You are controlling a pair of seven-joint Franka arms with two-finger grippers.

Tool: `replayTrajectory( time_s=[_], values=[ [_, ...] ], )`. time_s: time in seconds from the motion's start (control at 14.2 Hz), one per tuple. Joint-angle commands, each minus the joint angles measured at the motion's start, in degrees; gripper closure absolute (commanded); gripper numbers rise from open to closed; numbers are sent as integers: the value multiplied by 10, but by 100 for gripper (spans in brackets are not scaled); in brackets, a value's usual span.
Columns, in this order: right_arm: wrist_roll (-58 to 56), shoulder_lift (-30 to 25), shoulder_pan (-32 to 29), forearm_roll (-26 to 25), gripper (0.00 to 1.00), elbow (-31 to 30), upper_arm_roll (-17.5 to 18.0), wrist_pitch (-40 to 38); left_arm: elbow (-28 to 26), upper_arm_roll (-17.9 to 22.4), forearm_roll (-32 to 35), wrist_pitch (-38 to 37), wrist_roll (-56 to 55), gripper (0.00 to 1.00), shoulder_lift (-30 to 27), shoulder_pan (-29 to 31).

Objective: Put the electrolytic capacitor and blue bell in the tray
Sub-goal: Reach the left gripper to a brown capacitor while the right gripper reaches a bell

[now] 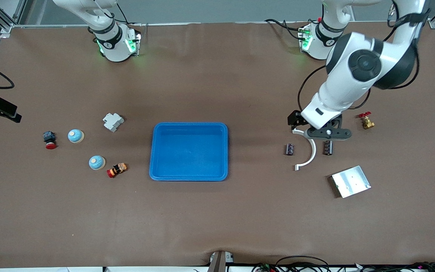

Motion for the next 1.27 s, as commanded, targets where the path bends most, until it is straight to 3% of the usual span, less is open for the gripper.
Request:
replayTrajectory(
  time_s=[0.0,0.14,0.49,0.63,0.92,1.2],
  values=[
    [-3,30,3,-5,0,-7,-1,20,1,-3,62,35,-54,0,54,-21],
    [-4,71,5,-5,0,-18,-1,42,-1,-2,72,64,-60,0,81,-20],
    [-7,115,27,-6,0,-159,-1,239,-66,-1,98,188,-60,0,110,-13],
    [-7,143,35,-6,0,-185,-1,280,-92,1,110,230,-61,0,116,-3],
    [-30,195,35,-7,0,-196,-1,329,-95,4,137,249,-66,0,142,-1],
    [-94,209,34,-11,0,-258,-1,428,-97,5,179,266,-96,0,165,0]
  ],
)
